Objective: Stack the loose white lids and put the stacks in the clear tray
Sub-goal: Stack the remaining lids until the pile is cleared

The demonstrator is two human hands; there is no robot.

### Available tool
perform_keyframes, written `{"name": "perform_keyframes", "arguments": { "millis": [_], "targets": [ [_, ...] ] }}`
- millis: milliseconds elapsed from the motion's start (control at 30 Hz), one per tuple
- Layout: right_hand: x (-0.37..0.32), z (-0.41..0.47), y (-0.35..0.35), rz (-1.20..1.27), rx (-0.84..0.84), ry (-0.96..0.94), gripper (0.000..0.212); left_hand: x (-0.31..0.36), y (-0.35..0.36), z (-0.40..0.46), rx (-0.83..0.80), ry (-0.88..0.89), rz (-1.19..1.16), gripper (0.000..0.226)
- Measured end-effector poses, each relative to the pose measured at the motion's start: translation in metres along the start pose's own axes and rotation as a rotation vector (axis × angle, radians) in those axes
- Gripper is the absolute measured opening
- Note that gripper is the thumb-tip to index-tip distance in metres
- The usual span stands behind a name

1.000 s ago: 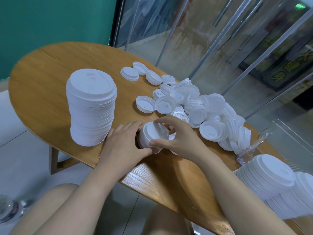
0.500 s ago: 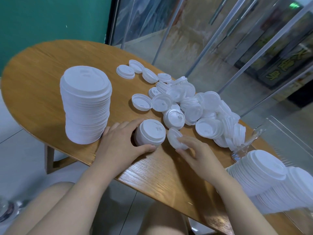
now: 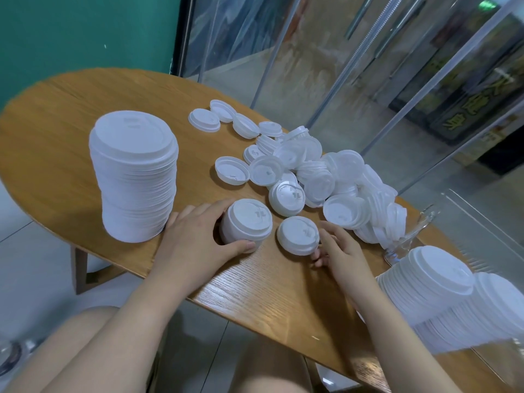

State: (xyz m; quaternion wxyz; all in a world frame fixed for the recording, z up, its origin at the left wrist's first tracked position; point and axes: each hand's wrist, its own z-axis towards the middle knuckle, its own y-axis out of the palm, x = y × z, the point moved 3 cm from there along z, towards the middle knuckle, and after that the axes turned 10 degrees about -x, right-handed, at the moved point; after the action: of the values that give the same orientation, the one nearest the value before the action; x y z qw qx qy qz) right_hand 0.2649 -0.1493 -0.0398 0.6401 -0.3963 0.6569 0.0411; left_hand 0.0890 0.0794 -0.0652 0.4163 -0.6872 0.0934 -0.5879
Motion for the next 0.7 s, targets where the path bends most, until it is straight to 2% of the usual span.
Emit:
{"name": "perform_keyframes", "arguments": {
  "millis": [133,200,367,500,700],
  "targets": [
    [-0.007,-0.005,0.001,-0.364,0.028,-0.049,0.05,0.0,0.0,0.0,0.001,-0.002,-0.002,0.084],
    [-0.011,-0.006,0.007,-0.447,-0.008,-0.064,0.062,0.001,-0.001,0.0,0.0,-0.001,0.002,0.084],
    [-0.021,-0.002,0.018,-0.48,-0.033,-0.109,0.058,0.002,-0.001,0.0,-0.004,0.006,0.003,0.084],
    [-0.019,0.001,0.017,-0.379,0.018,-0.118,0.059,0.002,-0.001,-0.001,0.003,0.01,-0.002,0.082],
    [-0.026,0.0,0.01,-0.276,0.006,-0.179,0.048,0.002,0.0,-0.001,0.007,0.006,-0.006,0.082]
  ]
}}
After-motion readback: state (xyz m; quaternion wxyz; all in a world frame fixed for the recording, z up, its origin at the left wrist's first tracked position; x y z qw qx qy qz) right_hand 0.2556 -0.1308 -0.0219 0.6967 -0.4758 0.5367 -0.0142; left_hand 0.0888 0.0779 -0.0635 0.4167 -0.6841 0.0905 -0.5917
